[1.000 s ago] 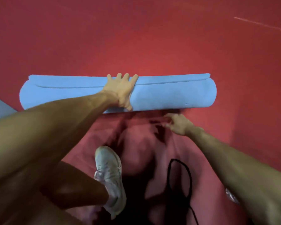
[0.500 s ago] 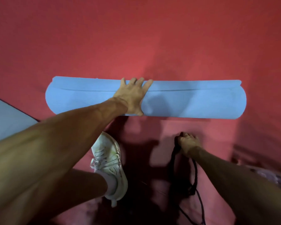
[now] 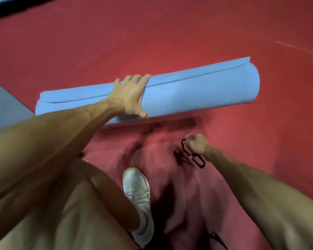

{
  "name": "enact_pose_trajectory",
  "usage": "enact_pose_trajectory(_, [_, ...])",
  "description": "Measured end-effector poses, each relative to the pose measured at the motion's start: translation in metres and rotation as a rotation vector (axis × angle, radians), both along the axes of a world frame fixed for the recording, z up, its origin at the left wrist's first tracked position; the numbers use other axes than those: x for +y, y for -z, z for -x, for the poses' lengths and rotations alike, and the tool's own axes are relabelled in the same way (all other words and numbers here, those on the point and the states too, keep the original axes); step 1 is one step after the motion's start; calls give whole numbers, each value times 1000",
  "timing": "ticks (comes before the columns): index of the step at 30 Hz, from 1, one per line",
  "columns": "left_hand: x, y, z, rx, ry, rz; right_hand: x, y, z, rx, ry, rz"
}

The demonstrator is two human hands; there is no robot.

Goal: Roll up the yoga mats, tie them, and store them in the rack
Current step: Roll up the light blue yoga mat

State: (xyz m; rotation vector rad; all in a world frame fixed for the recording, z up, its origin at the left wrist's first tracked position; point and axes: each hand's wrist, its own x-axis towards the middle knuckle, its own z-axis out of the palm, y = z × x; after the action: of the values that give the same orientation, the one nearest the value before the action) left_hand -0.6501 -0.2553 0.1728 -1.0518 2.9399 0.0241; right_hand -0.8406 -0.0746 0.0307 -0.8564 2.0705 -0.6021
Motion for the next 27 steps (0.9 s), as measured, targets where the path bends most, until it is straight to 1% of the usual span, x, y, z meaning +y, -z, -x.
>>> enact_pose_trajectory(2, [-11, -26, -28, 54, -88, 24, -28, -37, -24, -158, 55, 154])
enact_pose_trajectory(4, [-20, -48, -62, 113, -181, 36, -60, -76, -49, -255, 11, 244])
enact_pose_trajectory(6, [-27, -64, -97, 179, -264, 47, -93, -112, -77, -318, -58, 280])
enact_pose_trajectory(8, [-31, -75, -133, 256, -355, 35, -123, -146, -108, -399, -61, 334])
enact_pose_trajectory(11, [-30, -87, -186, 385, -470, -3, -158, -193, -156, -619, -87, 439])
enact_pose_trajectory(12, [-28, -92, -204, 437, -499, -17, -165, -205, -172, -683, -115, 445])
enact_pose_trajectory(14, [-23, -96, -240, 535, -556, -57, -175, -226, -202, -745, -168, 427])
enact_pose_trajectory(16, [-16, -95, -270, 620, -601, -67, -184, -246, -232, -750, -206, 440])
enact_pose_trajectory(19, [-3, -88, -305, 711, -664, -79, -192, -263, -284, -705, -291, 432])
enact_pose_trajectory(21, [4, -80, -323, 755, -693, -85, -195, -262, -315, -696, -282, 455])
enact_pose_trajectory(24, [11, -64, -349, 767, -708, -118, -200, -246, -347, -601, -259, 463])
enact_pose_trajectory(27, [11, -56, -367, 671, -735, -203, -203, -232, -366, -529, -275, 492])
